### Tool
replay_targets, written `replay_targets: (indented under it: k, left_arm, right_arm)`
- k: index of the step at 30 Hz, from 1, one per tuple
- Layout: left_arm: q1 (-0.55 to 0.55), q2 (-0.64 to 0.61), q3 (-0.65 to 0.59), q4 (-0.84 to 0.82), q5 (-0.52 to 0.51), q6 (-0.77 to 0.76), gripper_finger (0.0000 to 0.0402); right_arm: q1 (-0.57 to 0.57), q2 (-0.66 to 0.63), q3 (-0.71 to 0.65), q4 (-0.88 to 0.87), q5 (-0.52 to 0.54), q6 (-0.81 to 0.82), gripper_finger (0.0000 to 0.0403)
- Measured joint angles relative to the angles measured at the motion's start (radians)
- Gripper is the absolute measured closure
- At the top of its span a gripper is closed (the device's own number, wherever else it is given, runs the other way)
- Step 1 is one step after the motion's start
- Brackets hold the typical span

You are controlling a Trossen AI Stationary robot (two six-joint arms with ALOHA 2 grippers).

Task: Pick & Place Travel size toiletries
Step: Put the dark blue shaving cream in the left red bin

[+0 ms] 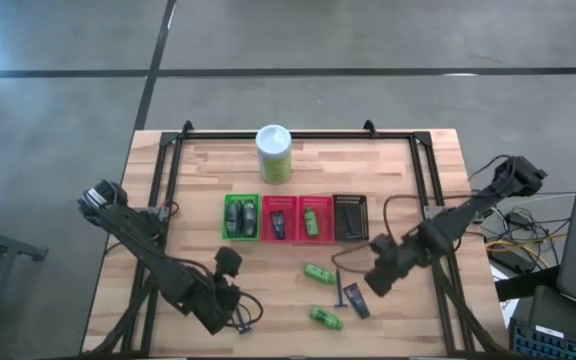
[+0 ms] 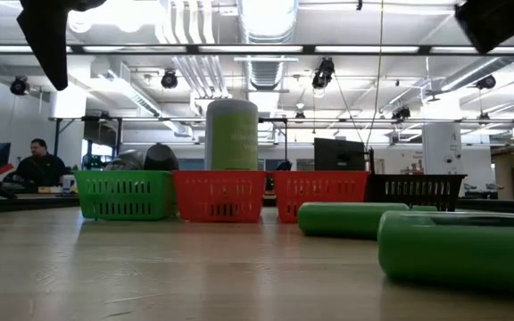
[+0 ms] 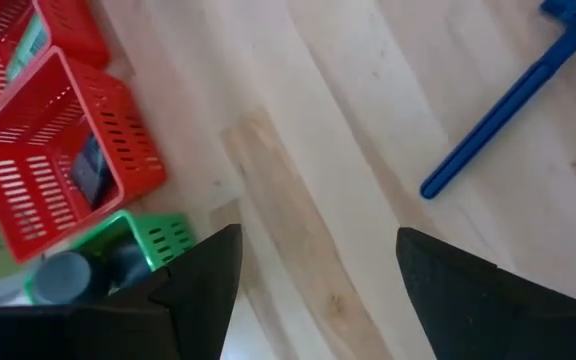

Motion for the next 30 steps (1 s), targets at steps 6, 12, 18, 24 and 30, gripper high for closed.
replay_targets:
  k: [6,12,18,24,30]
  left_arm:
    - [0.003,-0.026,-0.038,-0.008,-0.007,0.004,0.0132]
    - [0.004,-0.060,-0.061,-0.011,-0.007,0.012,0.0132]
    - [0.007,-0.129,-0.119,0.000,-0.006,0.011,0.0132]
    - [0.027,-0.197,-0.186,0.012,-0.007,-0.004,0.0132]
    - [0.042,-0.238,-0.210,0.034,-0.008,-0.005,0.0132]
  right_arm:
    - [0.093,0.118,0.000,0.196,0.002,0.115,0.0035]
    - [0.138,0.218,0.018,0.228,0.002,0.191,0.0035]
    - [0.152,0.298,0.069,0.229,0.002,0.226,0.0035]
    - [0.152,0.409,0.120,0.233,0.002,0.214,0.0035]
    - [0.151,0.492,0.151,0.232,0.006,0.184,0.0035]
